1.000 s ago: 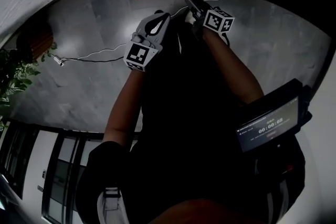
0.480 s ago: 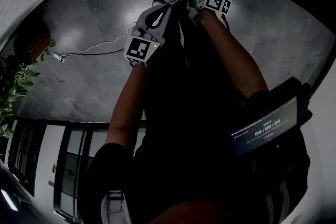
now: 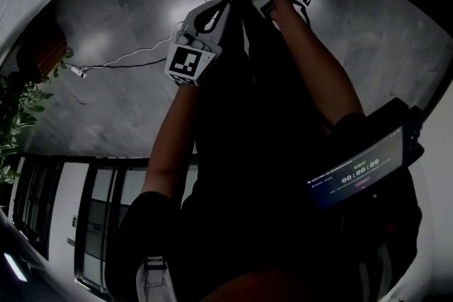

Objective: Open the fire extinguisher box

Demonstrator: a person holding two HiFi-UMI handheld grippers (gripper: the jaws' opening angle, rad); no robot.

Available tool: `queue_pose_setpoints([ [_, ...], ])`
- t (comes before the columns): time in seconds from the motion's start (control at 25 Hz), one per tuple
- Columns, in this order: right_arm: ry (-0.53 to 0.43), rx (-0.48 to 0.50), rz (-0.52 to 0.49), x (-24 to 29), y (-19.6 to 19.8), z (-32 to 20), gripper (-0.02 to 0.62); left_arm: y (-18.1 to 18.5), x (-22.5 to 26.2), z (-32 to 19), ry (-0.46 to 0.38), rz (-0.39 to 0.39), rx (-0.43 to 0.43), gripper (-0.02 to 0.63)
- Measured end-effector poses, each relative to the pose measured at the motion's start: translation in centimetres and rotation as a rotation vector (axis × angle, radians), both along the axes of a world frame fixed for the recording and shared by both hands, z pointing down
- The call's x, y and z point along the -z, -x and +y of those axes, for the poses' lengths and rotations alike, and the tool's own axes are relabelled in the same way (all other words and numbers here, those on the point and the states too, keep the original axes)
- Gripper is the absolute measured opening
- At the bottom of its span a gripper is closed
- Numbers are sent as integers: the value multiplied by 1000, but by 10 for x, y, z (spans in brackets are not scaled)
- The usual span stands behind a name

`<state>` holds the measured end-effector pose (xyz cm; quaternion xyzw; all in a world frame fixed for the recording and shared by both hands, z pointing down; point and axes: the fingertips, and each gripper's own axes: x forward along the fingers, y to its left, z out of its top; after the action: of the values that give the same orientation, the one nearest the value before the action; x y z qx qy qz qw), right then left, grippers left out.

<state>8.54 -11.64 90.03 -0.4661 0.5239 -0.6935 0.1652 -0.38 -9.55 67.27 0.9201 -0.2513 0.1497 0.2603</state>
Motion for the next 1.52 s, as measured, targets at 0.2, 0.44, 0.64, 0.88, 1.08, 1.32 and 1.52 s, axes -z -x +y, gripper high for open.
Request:
queue_pose_setpoints([
  [0.2,11,-9,1,0,0,0,98,4,8,-2,-24,-5,12,0],
  [0.44,-15,-3,6,25,-1,0,95,12,26,-4,-47,8,24,0],
  [0.64,-76,7,25,60,0,-5,94,18,43,-5,-70,10,34,0],
  [0.88,-150,22,52,100,-13,-13,94,7,64,-6,-99,11,32,0],
  [1.08,-198,34,49,128,-16,-36,95,5,80,-15,-119,20,39,0],
  [1.32,-267,15,40,158,-23,-69,90,5,92,-23,-136,20,49,0],
  [1.52,-321,-7,42,177,-30,-100,70,10,96,-32,-144,15,65,0],
])
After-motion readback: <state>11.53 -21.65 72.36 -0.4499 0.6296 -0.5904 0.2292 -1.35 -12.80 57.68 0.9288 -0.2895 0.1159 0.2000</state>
